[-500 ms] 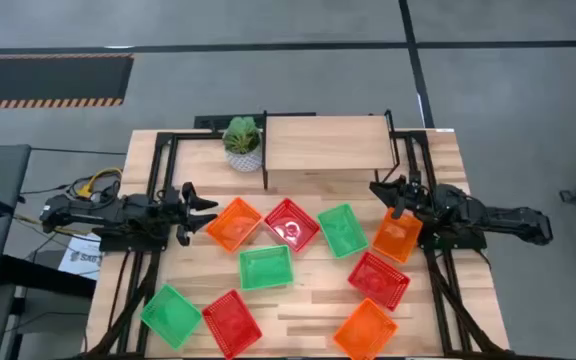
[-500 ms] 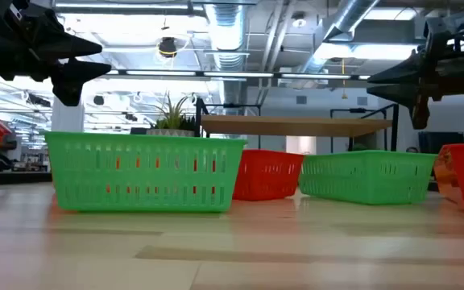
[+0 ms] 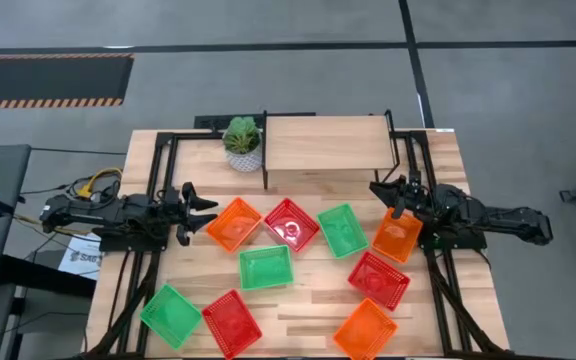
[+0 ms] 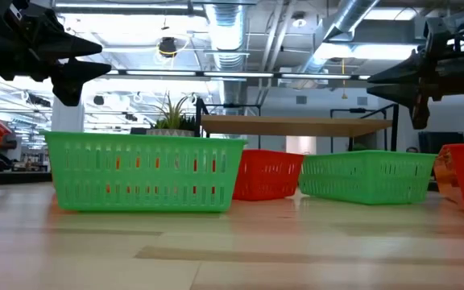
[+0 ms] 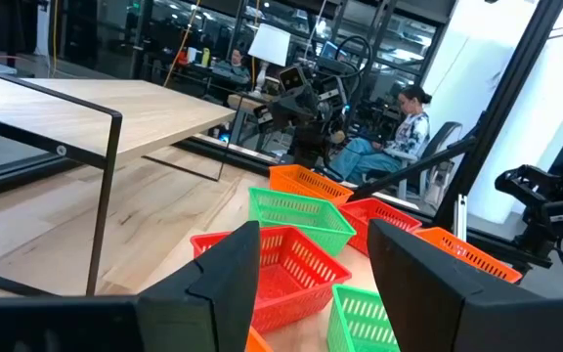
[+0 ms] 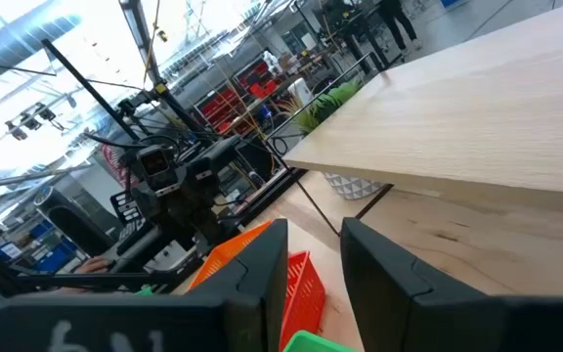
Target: Stack baskets on shelf by color
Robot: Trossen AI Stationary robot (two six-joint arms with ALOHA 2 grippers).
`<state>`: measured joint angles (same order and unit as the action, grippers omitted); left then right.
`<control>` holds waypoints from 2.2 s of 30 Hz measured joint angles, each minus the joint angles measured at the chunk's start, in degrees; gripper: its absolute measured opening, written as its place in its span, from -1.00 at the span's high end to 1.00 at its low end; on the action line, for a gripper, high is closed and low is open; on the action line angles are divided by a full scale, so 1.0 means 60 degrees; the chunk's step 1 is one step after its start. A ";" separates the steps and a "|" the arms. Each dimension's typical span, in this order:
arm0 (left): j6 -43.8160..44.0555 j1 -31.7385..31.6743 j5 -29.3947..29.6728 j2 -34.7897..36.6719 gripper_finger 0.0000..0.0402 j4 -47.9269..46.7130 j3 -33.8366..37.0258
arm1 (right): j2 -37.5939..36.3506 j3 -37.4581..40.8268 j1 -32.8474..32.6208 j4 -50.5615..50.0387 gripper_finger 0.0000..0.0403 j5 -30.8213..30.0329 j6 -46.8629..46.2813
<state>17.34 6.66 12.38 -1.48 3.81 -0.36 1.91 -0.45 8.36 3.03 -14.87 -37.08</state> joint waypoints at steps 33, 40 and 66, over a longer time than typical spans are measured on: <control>-0.0004 0.0000 0.0000 -0.0004 0.11 -0.0004 0.0000 | 0.0000 0.0000 0.0003 0.0000 0.40 0.0000 0.0000; -0.0002 0.0000 0.0004 -0.0002 0.11 -0.0004 -0.0003 | 0.0002 0.0000 0.0003 0.0000 0.40 0.0000 0.0000; 0.4517 -0.0004 0.0863 0.0000 0.11 0.0113 0.0000 | 0.0003 0.0000 0.0000 0.0000 0.40 0.0000 0.0000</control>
<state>44.44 6.63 17.56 -1.48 4.49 -0.36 1.93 -0.45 8.36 3.03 -14.87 -37.08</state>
